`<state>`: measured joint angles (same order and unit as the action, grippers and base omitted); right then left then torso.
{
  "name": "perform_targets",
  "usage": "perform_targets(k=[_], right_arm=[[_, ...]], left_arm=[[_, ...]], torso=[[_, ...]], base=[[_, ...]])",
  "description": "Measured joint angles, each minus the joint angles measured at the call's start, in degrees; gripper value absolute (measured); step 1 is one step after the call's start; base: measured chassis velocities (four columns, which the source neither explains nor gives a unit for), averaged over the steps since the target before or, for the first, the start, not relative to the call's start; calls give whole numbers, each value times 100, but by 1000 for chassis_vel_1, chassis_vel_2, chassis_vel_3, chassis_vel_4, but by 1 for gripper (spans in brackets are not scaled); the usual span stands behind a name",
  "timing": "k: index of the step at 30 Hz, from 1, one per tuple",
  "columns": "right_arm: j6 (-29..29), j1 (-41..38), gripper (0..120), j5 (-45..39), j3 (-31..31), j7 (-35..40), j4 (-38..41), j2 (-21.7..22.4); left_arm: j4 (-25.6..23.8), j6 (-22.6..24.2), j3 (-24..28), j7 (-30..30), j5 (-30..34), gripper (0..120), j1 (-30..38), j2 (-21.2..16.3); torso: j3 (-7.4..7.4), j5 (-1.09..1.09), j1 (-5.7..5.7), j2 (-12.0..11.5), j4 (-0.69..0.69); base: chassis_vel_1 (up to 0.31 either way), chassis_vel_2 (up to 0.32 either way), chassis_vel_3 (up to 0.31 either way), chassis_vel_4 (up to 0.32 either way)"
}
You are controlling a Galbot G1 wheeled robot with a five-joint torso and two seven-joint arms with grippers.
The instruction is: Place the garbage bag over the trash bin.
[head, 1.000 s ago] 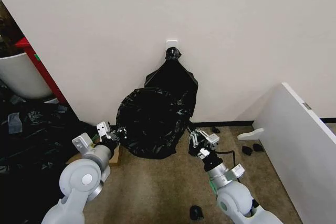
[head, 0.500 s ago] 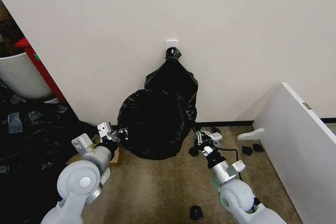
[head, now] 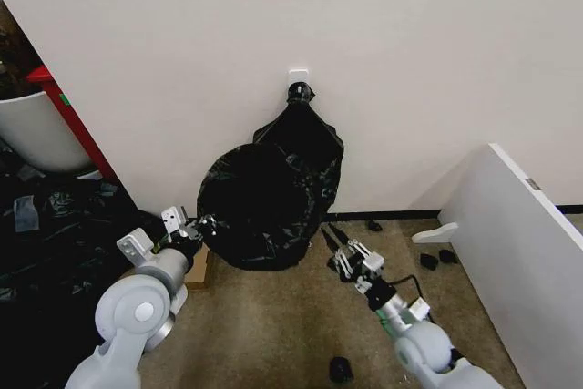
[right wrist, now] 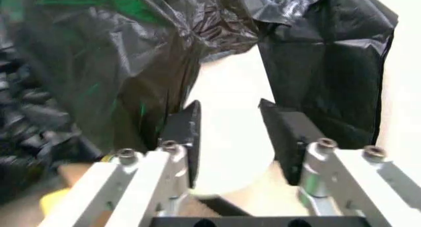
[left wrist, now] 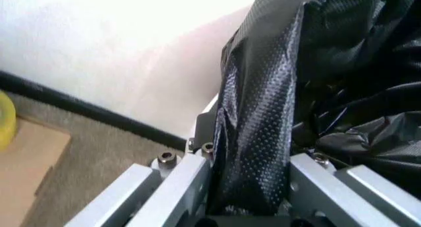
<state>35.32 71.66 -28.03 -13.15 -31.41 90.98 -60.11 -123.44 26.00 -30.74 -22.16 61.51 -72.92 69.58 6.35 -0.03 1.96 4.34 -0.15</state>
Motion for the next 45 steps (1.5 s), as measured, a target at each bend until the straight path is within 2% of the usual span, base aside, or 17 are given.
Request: perform_targets(k=[3, 5, 6, 8, 10, 11, 13, 15, 16, 17, 18, 21, 22, 25, 29, 41, 45], right_arm=[[-2, 0, 50, -608, -473, -619, 57, 20], [-40, 69, 60, -889, -584, -481, 394, 21], [-40, 69, 60, -889, -584, -481, 394, 21], [-128, 128, 67, -1005, -605, -52, 757, 21], [-435, 203, 77, -1104, -500, 980, 1417, 65], [-435, 203, 77, -1104, -500, 980, 1417, 65], [-927, 226, 87, -1383, -375, 1972, 2018, 125], [-1293, 202, 95, -1741, -303, 2363, 2310, 203], [-1375, 174, 98, -1830, -282, 2358, 2336, 240], [-1375, 174, 98, -1830, -282, 2358, 2336, 240], [-1375, 149, 99, -1838, -265, 2231, 2293, 271], [-1152, 65, 100, -1498, -177, 1321, 1762, 349], [-1152, 65, 100, -1498, -177, 1321, 1762, 349], [-941, -52, 100, -989, -114, 801, 1145, 276], [-705, -193, 100, -510, -74, 444, 626, 147], [-220, -296, 100, 609, -55, 401, -25, -109], [-181, -360, 100, 1168, -123, 921, -164, -141]], left_arm=[[313, -471, 75, 454, -311, 1, 16, -151], [526, -840, 154, 851, -502, 1, 5, -251], [526, -840, 154, 851, -502, 1, 5, -251], [725, -1193, 220, 1269, -768, 1, -27, -344], [1051, -1796, 358, 1911, -1332, 1, -73, -503], [1051, -1796, 358, 1911, -1332, 1, -73, -503], [1503, -2530, 527, 2536, -2050, 1, -58, -632], [2210, -3417, 589, 3500, -2749, 1, 64, -690], [2554, -3787, 590, 4000, -2985, 1, 143, -699], [2554, -3787, 590, 4000, -2985, 1, 143, -699], [2795, -4044, 587, 4360, -3118, 1, 204, -705], [3415, -4757, 508, 5569, -3247, 1, 390, -721], [3415, -4757, 508, 5569, -3247, 1, 390, -721], [3683, -5109, 421, 6443, -3247, 1, 500, -706], [3794, -5262, 330, 7070, -3221, 1, 573, -694], [3688, -5161, 237, 7581, -3040, 1, 564, -676], [3573, -5097, 220, 7656, -3027, 1, 509, -645]], torso=[[0, -2, 0, 0, 1], [0, 0, 0, 0, 1], [0, 0, 0, 0, 1], [0, -1, 0, 0, 1], [0, -1, 0, 0, 2], [0, -1, 0, 0, 2], [0, -1, 0, 0, 2], [0, -3, 0, 0, 0], [0, -4, 0, 0, 1], [0, -4, 0, 0, 1], [0, -4, 0, 0, 1], [0, 1, 0, 0, 1], [0, 1, 0, 0, 1], [0, 0, 0, 0, 1], [0, 1, 0, 0, 1], [0, 0, 0, 0, 1], [0, 0, 0, 0, 1]], base=[[0, 0, 0, 0], [0, 0, 0, 0], [0, 0, 0, 0], [0, 0, 0, 0], [0, 0, 0, 0], [0, 0, 0, 0], [0, 0, 0, 0], [0, 0, 0, 0], [0, 0, 0, 0], [0, 0, 0, 0], [0, 0, 0, 0], [0, 0, 0, 0], [0, 0, 0, 0], [0, 0, 0, 0], [0, 0, 0, 0], [0, 0, 0, 0], [0, 0, 0, 0]])
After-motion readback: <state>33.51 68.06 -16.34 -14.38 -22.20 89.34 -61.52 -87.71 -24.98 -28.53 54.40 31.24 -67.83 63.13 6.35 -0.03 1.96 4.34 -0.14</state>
